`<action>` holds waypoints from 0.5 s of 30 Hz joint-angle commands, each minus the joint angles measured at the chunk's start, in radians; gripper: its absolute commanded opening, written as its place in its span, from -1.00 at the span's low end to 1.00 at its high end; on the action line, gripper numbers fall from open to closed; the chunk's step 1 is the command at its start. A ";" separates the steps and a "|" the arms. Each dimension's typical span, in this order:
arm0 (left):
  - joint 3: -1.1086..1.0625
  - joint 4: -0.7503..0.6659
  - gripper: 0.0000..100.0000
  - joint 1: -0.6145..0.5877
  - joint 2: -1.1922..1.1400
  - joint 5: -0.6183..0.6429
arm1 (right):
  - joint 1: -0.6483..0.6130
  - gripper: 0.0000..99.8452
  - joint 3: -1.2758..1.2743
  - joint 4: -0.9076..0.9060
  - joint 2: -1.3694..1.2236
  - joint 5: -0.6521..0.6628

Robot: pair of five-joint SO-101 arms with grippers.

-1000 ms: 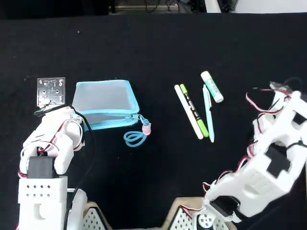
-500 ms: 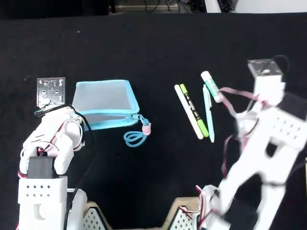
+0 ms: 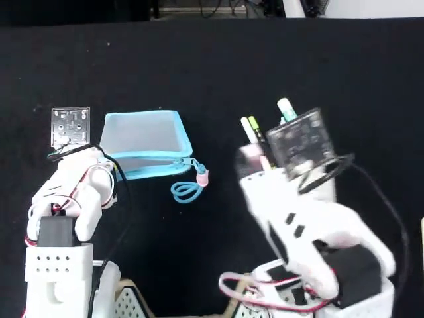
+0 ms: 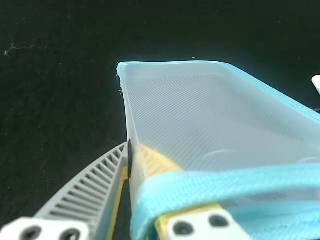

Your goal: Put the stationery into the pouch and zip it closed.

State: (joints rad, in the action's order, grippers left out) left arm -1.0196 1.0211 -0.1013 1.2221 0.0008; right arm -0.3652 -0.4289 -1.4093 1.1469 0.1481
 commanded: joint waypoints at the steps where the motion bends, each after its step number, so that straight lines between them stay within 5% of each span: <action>1: 0.010 -0.011 -0.94 0.008 0.003 0.012 | -0.184 -0.98 -0.054 0.157 0.050 -0.020; 15: 0.010 -0.011 -0.94 0.007 0.003 0.012 | -0.489 -0.98 -0.478 0.799 0.101 -0.009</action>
State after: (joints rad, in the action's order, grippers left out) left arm -1.0196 1.0211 -0.0997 1.2206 0.0008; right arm -0.8117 -0.8355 -0.7725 1.2405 0.1358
